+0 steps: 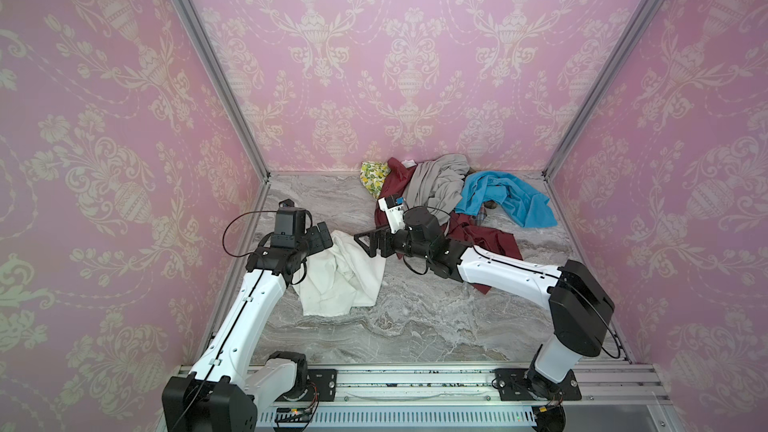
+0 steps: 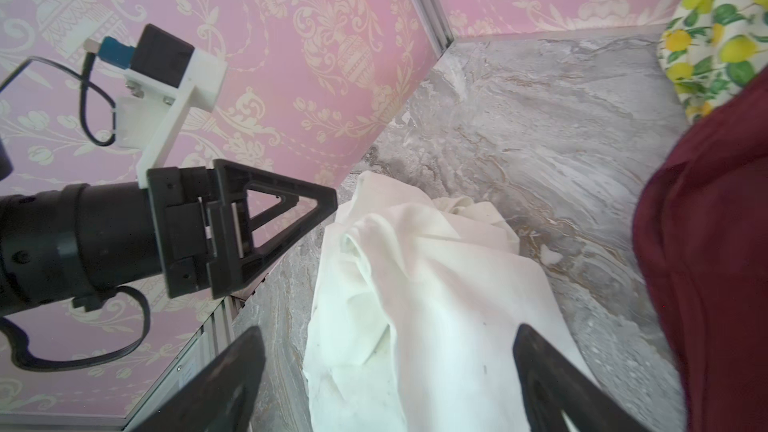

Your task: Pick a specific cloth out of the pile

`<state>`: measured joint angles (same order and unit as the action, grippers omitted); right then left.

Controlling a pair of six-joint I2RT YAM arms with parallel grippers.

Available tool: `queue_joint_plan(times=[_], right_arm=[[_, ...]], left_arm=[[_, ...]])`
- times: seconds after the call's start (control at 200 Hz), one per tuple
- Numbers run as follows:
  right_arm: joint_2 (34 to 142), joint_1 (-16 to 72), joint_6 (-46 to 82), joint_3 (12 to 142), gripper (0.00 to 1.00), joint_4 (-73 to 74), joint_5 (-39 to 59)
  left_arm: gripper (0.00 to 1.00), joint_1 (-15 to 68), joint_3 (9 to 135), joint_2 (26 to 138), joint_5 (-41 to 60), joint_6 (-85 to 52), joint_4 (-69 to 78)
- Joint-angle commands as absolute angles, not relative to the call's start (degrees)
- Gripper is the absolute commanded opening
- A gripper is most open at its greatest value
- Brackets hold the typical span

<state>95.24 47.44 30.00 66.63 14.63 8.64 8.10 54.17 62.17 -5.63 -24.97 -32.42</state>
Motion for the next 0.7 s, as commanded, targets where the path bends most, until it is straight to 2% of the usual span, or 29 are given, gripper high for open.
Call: queue_joint_plan(times=[0.0,0.215,0.375,0.56,0.695], right_arm=[[89.5,45.9,29.1,60.6,0.95,15.1,4.9],[79.8,44.8,27.7,51.1,0.95,14.7,0.0],[73.8,44.1,26.5,47.1,0.95,12.7,-1.5],[69.8,44.1,24.8,44.7,0.96,11.4,-2.4],[69.8,44.1,24.1,44.3,0.96,11.4,-2.7]], left_arm=[[0.98,12.9,54.1,61.1,-14.4,-22.2,-34.4],[0.98,23.3,59.7,68.9,-25.4,-18.7,-34.5],[0.99,24.0,64.8,77.6,-30.8,-16.3,-41.0],[0.99,20.3,59.1,74.0,-24.8,-17.1,-40.9],[0.99,18.3,56.9,75.7,-20.6,-18.9,-41.0]])
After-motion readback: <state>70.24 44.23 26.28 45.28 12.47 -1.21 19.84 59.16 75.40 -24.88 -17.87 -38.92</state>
